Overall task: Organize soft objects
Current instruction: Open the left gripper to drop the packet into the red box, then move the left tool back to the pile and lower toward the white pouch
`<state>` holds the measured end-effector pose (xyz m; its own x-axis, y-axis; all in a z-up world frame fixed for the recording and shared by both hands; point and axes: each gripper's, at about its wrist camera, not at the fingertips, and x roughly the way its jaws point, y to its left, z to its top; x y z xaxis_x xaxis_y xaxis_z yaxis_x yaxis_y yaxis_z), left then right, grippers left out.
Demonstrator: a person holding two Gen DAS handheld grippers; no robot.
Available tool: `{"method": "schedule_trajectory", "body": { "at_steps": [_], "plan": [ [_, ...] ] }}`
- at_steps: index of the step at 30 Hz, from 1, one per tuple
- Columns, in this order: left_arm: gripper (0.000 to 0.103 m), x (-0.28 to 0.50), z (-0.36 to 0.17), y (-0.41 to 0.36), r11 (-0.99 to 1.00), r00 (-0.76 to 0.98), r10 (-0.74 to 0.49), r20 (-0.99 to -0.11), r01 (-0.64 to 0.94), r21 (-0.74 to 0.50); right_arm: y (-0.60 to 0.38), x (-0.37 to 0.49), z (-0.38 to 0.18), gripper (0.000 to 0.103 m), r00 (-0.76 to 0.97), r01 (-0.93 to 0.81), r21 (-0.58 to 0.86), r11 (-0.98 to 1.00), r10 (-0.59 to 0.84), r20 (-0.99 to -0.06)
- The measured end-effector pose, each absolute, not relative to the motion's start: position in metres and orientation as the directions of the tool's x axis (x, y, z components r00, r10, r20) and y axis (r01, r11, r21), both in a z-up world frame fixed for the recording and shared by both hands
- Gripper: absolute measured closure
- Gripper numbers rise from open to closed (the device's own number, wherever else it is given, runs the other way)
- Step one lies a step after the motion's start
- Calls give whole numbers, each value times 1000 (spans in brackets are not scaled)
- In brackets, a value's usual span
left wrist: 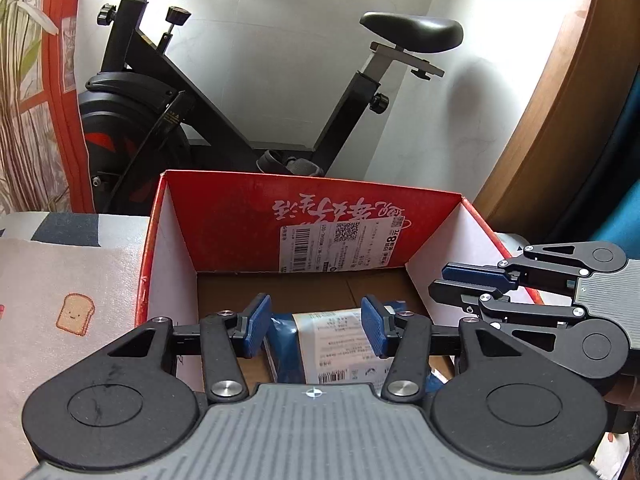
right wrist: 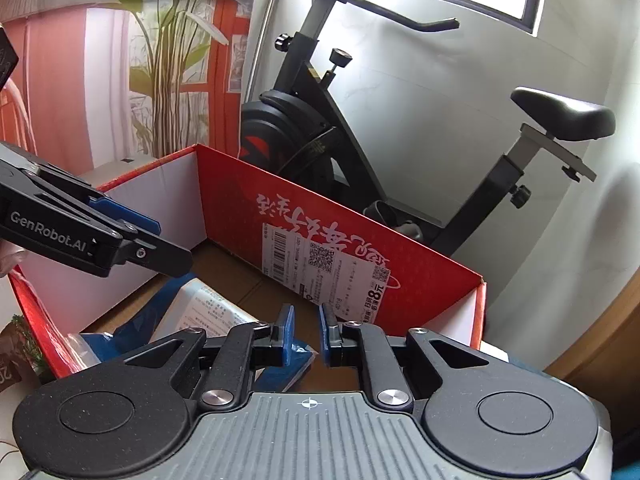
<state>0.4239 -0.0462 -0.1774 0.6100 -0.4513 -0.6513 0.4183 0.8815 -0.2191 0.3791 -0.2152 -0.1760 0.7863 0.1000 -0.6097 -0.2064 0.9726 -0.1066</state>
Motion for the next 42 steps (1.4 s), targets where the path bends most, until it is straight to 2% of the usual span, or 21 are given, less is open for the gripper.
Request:
{"method": "schedule_trajectory", "body": {
  "at_steps": [3,8,9,10,11,12,13,14,16,20,31,42],
  "plan": [
    [50,416,-169,-42,884,627,-447,-638,418,-209,-219,370,-170,89,790,-193,-90,977,100,-604],
    [48,395,-150,-29,889,670,-447,-593,408,-208,-225,346,-157,77,810,-150,-62,987,87,-580],
    [44,389,-146,-27,888,677,-448,-584,410,-206,-225,339,-154,69,814,-142,-58,988,83,-574],
    [40,384,-143,-24,890,684,-445,-578,410,-201,-225,333,-152,54,818,-136,-54,989,81,-570],
    [28,376,-139,-22,894,696,-437,-570,406,-191,-224,327,-149,44,822,-134,-51,990,82,-564],
    [16,368,-135,-19,899,708,-428,-562,399,-182,-223,318,-146,28,831,-133,-47,990,85,-549],
    [11,360,-130,-16,906,723,-415,-553,388,-172,-221,310,-144,19,841,-133,-43,990,90,-533],
    [6,352,-126,-12,912,739,-401,-541,376,-162,-219,302,-141,16,849,-133,-37,990,94,-521],
    [4,335,-119,-5,923,766,-379,-519,355,-149,-216,286,-136,8,859,-131,-10,991,108,-501],
    [0,303,-111,5,936,790,-345,-506,333,-118,-206,251,-129,0,889,-106,17,994,103,-446],
    [0,207,-121,30,961,831,-258,-493,273,-42,-179,167,-134,0,909,-91,137,986,139,-392],
    [0,142,-174,37,963,765,-263,-587,245,-112,-162,87,-179,0,899,-62,172,983,130,-418]
  ]
}}
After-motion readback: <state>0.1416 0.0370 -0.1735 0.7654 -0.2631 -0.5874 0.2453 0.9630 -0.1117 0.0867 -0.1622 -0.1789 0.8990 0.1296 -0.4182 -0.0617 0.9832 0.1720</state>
